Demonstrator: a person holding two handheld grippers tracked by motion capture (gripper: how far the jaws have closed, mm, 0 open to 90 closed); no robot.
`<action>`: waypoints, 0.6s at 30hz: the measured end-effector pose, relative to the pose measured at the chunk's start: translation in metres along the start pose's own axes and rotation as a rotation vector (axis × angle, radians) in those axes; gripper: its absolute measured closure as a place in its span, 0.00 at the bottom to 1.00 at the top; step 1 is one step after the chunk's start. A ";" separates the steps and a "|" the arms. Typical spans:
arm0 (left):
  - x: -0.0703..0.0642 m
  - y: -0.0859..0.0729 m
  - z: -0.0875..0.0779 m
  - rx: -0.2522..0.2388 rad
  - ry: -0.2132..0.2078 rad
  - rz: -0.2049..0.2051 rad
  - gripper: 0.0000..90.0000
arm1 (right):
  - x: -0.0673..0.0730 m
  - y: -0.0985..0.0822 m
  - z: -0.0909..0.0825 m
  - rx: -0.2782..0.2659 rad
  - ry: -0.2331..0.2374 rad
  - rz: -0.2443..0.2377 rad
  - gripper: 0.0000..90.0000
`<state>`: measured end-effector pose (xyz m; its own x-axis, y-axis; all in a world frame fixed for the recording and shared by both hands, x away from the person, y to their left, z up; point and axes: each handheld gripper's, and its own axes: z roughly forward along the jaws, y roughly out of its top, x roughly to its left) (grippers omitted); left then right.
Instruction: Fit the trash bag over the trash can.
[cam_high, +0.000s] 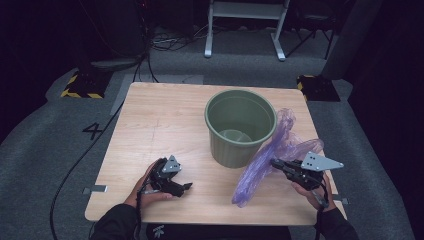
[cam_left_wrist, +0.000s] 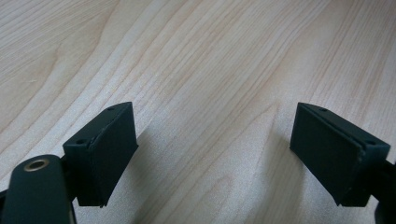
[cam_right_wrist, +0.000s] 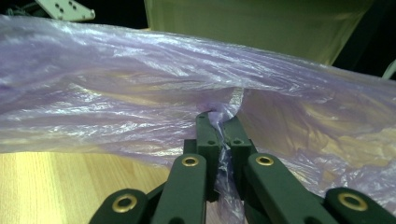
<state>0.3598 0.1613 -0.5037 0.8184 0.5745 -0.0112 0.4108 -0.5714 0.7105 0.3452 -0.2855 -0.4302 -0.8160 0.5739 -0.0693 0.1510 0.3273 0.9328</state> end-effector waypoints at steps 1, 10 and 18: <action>0.000 0.000 0.000 0.000 -0.001 -0.001 0.16 | 0.000 0.001 -0.002 -0.006 -0.005 -0.002 0.98; 0.000 0.000 0.000 0.000 0.003 -0.002 0.16 | 0.001 0.009 -0.011 -0.038 -0.018 -0.014 0.99; 0.000 0.000 0.000 -0.001 0.004 -0.002 0.16 | 0.003 0.022 -0.020 -0.087 -0.024 -0.040 0.99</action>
<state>0.3597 0.1614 -0.5037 0.8159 0.5781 -0.0101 0.4124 -0.5697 0.7109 0.3349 -0.2910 -0.4025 -0.8067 0.5797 -0.1146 0.0688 0.2848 0.9561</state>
